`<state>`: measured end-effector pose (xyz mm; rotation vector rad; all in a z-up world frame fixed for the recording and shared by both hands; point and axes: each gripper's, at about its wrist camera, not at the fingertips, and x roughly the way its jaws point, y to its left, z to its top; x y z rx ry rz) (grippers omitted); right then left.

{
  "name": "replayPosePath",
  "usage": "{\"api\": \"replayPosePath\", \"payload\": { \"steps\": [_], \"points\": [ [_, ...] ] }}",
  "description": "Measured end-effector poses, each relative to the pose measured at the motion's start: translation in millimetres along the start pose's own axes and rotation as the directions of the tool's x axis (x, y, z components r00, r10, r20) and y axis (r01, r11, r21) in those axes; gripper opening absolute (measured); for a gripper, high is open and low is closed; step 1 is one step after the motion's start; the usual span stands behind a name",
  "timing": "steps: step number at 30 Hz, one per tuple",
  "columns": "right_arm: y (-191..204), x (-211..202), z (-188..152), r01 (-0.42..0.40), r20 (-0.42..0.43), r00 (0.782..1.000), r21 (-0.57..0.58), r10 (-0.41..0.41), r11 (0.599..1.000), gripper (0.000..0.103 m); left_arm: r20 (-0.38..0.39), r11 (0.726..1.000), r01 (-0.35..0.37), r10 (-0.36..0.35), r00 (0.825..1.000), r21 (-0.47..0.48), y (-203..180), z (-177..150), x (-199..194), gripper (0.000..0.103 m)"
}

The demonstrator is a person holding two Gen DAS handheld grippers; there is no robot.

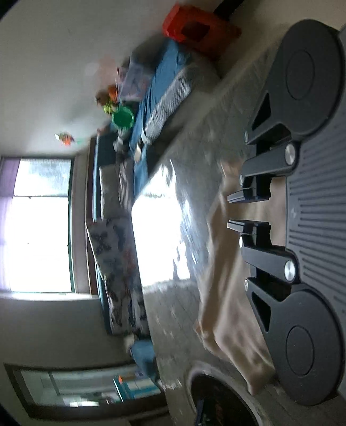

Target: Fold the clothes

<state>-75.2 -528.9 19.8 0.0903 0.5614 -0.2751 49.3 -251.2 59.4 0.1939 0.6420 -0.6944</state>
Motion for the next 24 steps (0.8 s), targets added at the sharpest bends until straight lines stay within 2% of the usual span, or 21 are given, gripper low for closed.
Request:
{"api": "replayPosePath", "payload": {
  "steps": [5, 8, 14, 17, 20, 21, 24],
  "points": [
    [30, 14, -17, -0.081, -0.029, 0.996, -0.001, 0.081, 0.997, 0.013, 0.006, 1.000, -0.021, 0.021, 1.000, 0.005, 12, -17, -32, 0.015],
    [41, 16, -27, -0.060, -0.021, 0.998, -0.033, 0.060, 0.998, 0.014, 0.010, 0.999, -0.052, 0.052, 0.999, -0.002, 21, -27, -55, 0.015],
    [58, 15, -14, -0.108, 0.023, 0.994, -0.034, 0.109, 0.994, 0.014, 0.016, 0.983, -0.182, 0.183, 0.983, -0.016, 57, -35, -94, 0.018],
    [78, 27, -15, -0.149, 0.003, 0.989, -0.062, 0.150, 0.987, 0.015, 0.009, 0.973, -0.231, 0.231, 0.973, -0.029, 70, -40, -109, 0.019],
    [100, 31, -20, -0.182, -0.005, 0.983, -0.098, 0.182, 0.979, 0.018, 0.004, 0.969, -0.247, 0.248, 0.969, -0.026, 72, -48, -117, 0.023],
    [107, 29, -20, -0.190, 0.002, 0.982, -0.107, 0.191, 0.976, 0.021, 0.000, 0.970, -0.241, 0.241, 0.970, -0.027, 71, -49, -117, 0.023],
    [124, 24, -19, -0.238, 0.007, 0.971, -0.113, 0.241, 0.965, 0.023, -0.003, 0.978, -0.208, 0.208, 0.978, -0.027, 62, -53, -108, 0.025]
  ]
}}
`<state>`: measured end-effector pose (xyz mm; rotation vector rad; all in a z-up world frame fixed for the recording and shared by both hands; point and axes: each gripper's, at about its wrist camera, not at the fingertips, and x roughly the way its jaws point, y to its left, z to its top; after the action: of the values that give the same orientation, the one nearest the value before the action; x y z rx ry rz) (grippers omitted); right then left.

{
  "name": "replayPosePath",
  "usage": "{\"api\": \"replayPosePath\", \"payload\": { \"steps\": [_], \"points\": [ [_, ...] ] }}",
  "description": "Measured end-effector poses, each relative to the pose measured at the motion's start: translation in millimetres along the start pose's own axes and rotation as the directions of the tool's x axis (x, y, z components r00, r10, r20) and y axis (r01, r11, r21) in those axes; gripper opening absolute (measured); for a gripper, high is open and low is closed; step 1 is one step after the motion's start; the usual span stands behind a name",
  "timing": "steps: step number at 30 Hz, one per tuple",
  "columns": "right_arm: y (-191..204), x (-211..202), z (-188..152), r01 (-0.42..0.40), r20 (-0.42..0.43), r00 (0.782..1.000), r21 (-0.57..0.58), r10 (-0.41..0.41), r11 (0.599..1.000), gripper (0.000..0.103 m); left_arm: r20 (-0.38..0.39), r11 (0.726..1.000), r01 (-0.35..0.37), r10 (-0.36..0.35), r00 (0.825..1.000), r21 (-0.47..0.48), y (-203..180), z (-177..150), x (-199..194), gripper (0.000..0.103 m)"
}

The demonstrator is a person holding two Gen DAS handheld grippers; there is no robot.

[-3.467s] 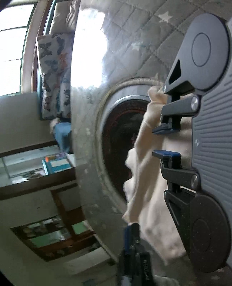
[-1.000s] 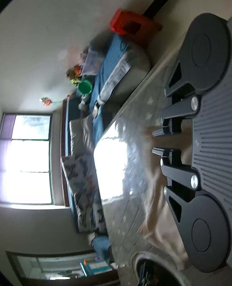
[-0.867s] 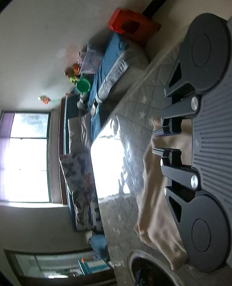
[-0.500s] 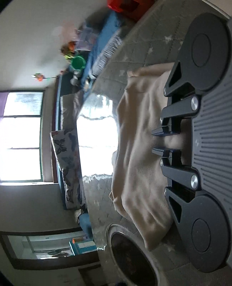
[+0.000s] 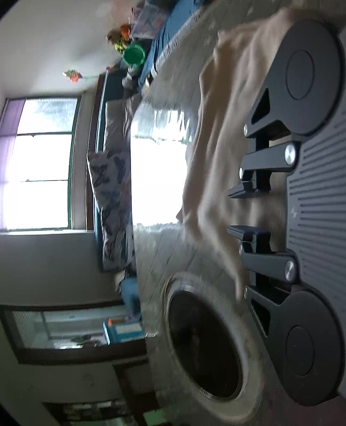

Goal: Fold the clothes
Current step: 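Release the shirt and withdraw both grippers from the folded bundle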

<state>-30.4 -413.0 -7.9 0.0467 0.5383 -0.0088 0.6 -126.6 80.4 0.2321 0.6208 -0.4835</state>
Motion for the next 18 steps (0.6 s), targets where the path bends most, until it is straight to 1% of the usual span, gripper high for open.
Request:
{"api": "replayPosePath", "payload": {
  "steps": [2, 4, 5, 7, 10, 13, 14, 15, 16, 18],
  "points": [
    [11, 1, 0, -0.011, -0.006, 1.000, -0.031, 0.011, 0.999, 0.024, -0.005, 1.000, 0.029, -0.029, 1.000, -0.012, -8, -2, 7, 0.028],
    [21, 1, -1, 0.002, -0.006, 1.000, -0.077, -0.002, 0.997, 0.024, -0.009, 0.998, 0.058, -0.059, 0.998, -0.024, -16, -5, 13, 0.028],
    [23, -1, -1, 0.004, 0.007, 1.000, -0.088, -0.004, 0.996, 0.024, -0.011, 0.997, 0.073, -0.074, 0.997, -0.028, -19, -6, 16, 0.028],
    [23, -8, 1, 0.011, 0.034, 0.999, -0.094, -0.007, 0.995, 0.029, -0.020, 0.995, 0.096, -0.097, 0.995, -0.033, -25, -9, 21, 0.028],
    [24, -6, 0, -0.002, -0.006, 1.000, -0.090, 0.002, 0.996, 0.030, -0.035, 0.992, 0.122, -0.123, 0.992, -0.040, -34, -13, 29, 0.028],
    [28, -14, 3, -0.007, 0.008, 1.000, -0.099, 0.008, 0.995, 0.031, -0.050, 0.990, 0.135, -0.137, 0.989, -0.050, -37, -19, 35, 0.029],
    [29, -17, 5, -0.021, 0.014, 1.000, -0.097, 0.023, 0.995, 0.033, -0.055, 0.990, 0.134, -0.137, 0.989, -0.054, -37, -21, 36, 0.029],
    [32, -18, 8, -0.044, 0.018, 0.999, -0.100, 0.046, 0.994, 0.039, -0.061, 0.990, 0.127, -0.131, 0.990, -0.058, -36, -24, 38, 0.029],
    [37, -18, 10, -0.067, 0.019, 0.997, -0.110, 0.070, 0.992, 0.041, -0.067, 0.991, 0.119, -0.123, 0.990, -0.066, -33, -26, 40, 0.029],
    [51, -17, 14, -0.133, -0.002, 0.991, -0.133, 0.134, 0.982, 0.041, -0.080, 0.991, 0.100, -0.108, 0.991, -0.087, -27, -32, 42, 0.029]
  ]
}}
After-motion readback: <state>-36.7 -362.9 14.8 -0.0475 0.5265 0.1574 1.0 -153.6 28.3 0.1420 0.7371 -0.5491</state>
